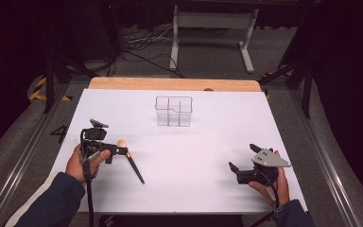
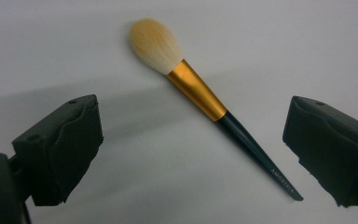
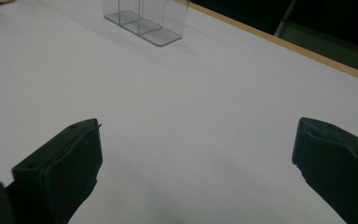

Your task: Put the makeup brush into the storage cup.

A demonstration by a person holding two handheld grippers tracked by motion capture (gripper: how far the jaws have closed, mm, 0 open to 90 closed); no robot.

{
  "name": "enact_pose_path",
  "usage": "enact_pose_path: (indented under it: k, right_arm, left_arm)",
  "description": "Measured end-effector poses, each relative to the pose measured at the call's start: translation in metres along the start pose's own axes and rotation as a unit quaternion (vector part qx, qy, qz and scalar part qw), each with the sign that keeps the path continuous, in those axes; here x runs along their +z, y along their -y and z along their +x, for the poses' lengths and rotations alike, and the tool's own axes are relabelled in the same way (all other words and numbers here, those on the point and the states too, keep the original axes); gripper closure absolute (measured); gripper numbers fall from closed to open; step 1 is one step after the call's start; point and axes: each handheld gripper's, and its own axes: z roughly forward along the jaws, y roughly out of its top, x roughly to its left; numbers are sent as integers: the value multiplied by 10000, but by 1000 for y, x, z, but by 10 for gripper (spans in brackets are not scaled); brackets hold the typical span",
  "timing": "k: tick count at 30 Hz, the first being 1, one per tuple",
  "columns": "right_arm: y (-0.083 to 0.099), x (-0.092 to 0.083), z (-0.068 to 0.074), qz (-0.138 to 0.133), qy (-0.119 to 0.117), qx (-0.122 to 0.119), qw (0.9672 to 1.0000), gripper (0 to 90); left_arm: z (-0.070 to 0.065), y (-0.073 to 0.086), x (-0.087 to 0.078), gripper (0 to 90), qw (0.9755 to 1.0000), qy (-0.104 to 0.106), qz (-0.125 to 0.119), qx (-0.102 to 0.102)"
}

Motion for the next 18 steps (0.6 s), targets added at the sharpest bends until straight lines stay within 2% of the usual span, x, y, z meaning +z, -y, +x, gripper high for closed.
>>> enact_pose_path:
  k: [1, 5, 8, 9, 12, 18]
  right_arm:
    - [0, 1, 0, 19, -23, -18, 10000, 23]
    - [0, 1, 0, 35, -51, -34, 10000, 23]
    - [0, 1, 0, 26, -64, -22, 10000, 23]
    - [0, 1, 0, 30, -61, -29, 10000, 23]
    - [0, 1, 0, 37, -82, -26, 10000, 23]
    - [0, 1, 1, 36, -116, -23, 9999, 23]
  left_arm:
    - [0, -2, 3, 53, 9999, -20, 97, -103]
    - [-4, -9, 10, 53, 9990, -59, 360, -272]
    - [-13, -14, 18, 53, 9976, -147, 595, -308]
    - [-13, -14, 18, 53, 9976, -147, 595, -308]
    - [-18, -18, 26, 54, 9954, -352, 835, -317]
    - [-26, -20, 37, 53, 9933, -411, 1009, -381]
